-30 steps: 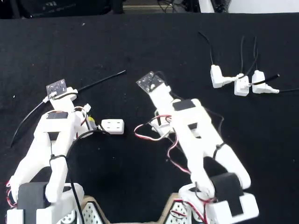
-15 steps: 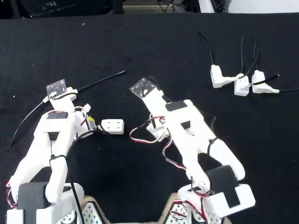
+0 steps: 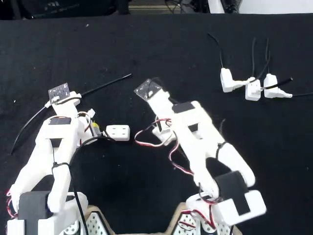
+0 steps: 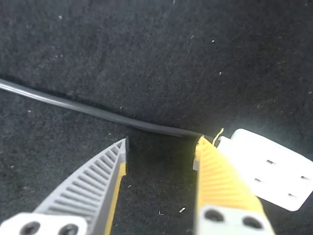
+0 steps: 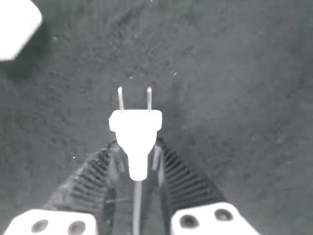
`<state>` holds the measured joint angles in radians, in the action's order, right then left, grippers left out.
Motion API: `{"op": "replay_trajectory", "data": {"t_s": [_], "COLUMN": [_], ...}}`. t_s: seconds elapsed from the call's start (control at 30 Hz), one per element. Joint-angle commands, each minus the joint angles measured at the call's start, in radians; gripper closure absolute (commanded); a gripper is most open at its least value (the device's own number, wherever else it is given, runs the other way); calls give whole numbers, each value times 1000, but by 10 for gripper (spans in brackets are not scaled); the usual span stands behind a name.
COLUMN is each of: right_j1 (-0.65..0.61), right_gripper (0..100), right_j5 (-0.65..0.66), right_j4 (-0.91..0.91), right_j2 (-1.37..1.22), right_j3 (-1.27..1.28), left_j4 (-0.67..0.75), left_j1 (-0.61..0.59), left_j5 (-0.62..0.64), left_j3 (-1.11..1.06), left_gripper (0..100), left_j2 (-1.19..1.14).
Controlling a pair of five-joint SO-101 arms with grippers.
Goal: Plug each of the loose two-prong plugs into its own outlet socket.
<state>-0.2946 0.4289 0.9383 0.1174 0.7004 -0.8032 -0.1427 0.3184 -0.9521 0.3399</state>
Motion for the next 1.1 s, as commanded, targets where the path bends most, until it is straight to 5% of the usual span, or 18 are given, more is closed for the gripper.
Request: {"op": "replay_trajectory", "data": {"t_s": [0.0,0.13,0.3,0.57,1.07], "right_j1": [80,97,57,138,69], "right_gripper": [988,975,860,892,891], "right_j5": [87,106,-23,-109,-114], "right_j4": [-12,-64,6,29,25], "right_j2": [62,7,-15,-56,-122], "right_j3": [-62,-38,-73,-225,-191], "left_j4": [12,12,12,12,12], "left_j1": [-1,-1,-1,-1,5], "left_j5": [6,6,6,6,6], "left_j3": [12,13,13,15,8], "left_gripper": [777,777,777,777,777], "left_j2": [35,35,35,35,37]}}
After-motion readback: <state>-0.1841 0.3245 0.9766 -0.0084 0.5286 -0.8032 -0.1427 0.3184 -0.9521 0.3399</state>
